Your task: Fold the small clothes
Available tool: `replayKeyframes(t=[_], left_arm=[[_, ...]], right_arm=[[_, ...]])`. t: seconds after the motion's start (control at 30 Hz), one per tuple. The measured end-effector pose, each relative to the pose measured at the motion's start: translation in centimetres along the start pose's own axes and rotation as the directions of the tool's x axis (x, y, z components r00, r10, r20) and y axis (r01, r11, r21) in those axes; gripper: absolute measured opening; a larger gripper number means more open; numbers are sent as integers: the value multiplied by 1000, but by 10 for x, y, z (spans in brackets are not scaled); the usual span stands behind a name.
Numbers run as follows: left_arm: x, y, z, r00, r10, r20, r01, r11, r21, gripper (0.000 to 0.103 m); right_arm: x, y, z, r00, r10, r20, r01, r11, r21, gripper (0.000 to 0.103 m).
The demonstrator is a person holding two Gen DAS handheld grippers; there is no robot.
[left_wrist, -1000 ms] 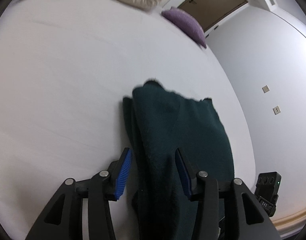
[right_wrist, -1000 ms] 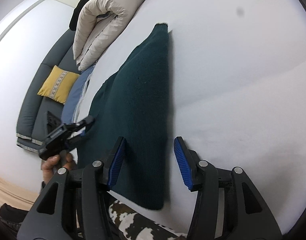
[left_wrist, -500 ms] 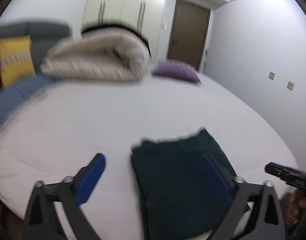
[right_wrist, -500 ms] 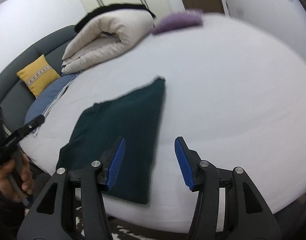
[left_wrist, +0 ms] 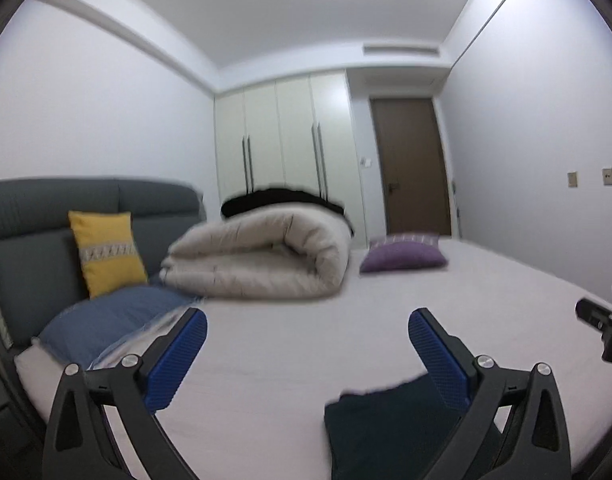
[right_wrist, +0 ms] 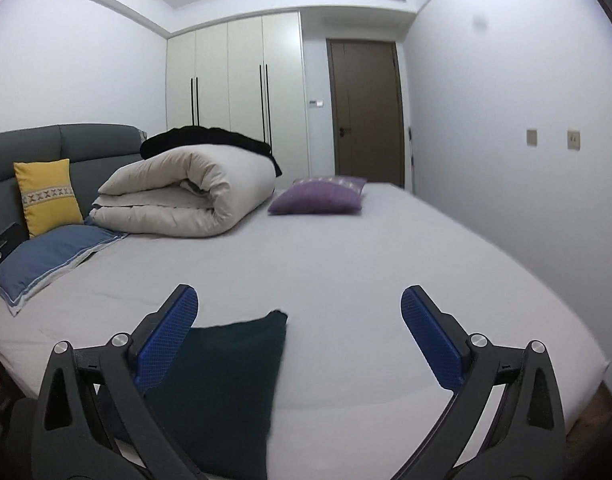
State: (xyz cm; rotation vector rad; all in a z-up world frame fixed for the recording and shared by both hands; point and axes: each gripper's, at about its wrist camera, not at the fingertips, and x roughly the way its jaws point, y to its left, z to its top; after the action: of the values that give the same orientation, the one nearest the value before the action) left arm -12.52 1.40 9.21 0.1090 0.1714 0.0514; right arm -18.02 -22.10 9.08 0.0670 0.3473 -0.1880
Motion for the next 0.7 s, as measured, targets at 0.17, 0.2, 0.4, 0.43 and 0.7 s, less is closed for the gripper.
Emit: replayKeyframes(t=[0.17,0.2,0.4,0.43,0.7], left_arm=[[11,-6,-5,990,21,-138,-14,999,52,103],[15,-5,-8,984,16,-178,-9,999,44,103],[50,-6,-46,912,-39,-408,40,999,-6,103],[55,-4,-53,897,-52,-439,45,999,-26,103],[75,7,-101,795,-148,-589,73,986,-149,103]], right_arm=[[-12,0,12,999,37,4,-37,999,19,103],[-13,0,14,998,56,-9,-55,998,27,103],[8,12,6,967,105,-233,-95,994,54,103],[13,13,2,960,108,-260,-96,994,59,103],[50,25,-47,894,115,-434,-87,993,84,103]])
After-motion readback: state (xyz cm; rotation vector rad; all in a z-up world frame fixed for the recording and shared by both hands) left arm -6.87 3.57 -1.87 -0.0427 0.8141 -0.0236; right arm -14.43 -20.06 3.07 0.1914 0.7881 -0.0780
